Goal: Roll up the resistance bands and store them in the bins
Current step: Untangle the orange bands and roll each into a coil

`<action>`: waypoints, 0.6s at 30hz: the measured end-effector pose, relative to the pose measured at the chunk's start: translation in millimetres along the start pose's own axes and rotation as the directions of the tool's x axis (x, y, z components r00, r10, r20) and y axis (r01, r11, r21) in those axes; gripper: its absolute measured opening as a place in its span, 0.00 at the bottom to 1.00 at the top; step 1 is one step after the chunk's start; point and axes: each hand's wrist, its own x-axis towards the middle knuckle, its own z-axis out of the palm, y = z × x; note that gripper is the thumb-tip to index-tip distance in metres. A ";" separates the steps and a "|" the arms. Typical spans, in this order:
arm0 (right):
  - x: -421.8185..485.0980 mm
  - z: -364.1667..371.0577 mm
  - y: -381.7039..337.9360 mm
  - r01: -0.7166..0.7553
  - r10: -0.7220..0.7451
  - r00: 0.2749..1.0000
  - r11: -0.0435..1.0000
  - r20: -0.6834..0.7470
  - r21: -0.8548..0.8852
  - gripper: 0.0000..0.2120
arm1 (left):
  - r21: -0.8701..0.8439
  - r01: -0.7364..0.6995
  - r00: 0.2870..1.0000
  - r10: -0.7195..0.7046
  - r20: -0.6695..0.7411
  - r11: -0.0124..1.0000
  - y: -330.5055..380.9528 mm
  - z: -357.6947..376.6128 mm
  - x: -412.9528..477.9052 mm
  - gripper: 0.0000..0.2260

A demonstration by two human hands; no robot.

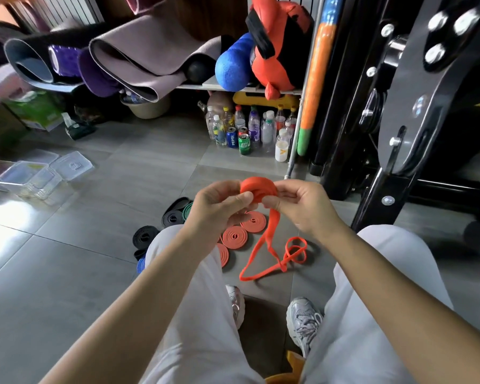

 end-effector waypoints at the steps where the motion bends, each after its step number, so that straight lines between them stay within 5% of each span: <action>1: 0.4 -2.9 0.1 0.006 -0.005 1.000 0.998 0.017 -0.060 0.13 | 0.246 -0.047 0.999 0.052 -0.012 0.968 3.3 -5.0 2.5 0.07; 4: 4.8 -7.4 -4.2 0.080 -0.049 0.993 0.945 0.105 -0.316 0.06 | 0.825 -0.256 0.963 0.206 0.173 0.504 20.7 -11.2 6.0 0.11; 6: 10.3 -6.3 -9.4 0.157 -0.086 0.983 0.852 0.162 -0.499 0.04 | 0.901 -0.332 0.934 0.227 0.274 0.279 30.8 -7.5 6.8 0.14; 9: 17.1 -4.0 -18.3 0.191 -0.102 0.978 0.797 0.184 -0.573 0.05 | 0.932 -0.349 0.913 0.259 0.314 0.101 38.1 -1.6 8.5 0.10; 11: 16.7 -4.5 -21.1 0.151 -0.086 0.984 0.859 0.153 -0.489 0.05 | 0.929 -0.321 0.923 0.278 0.265 0.182 39.8 -2.6 10.9 0.09; 13: 15.2 -5.9 -19.9 0.111 -0.069 0.990 0.919 0.123 -0.379 0.07 | 0.876 -0.277 0.944 0.281 0.171 0.395 39.1 -5.2 13.7 0.08; 16: 13.7 -8.0 -14.9 0.063 -0.037 0.993 0.970 0.112 -0.235 0.09 | 0.640 -0.205 0.974 0.220 0.057 0.741 30.4 -7.1 14.3 0.08; 18: 11.3 -5.6 -12.2 0.031 -0.021 0.995 0.994 0.099 -0.102 0.11 | 0.459 -0.170 0.983 0.181 0.021 0.872 22.6 -7.6 13.7 0.08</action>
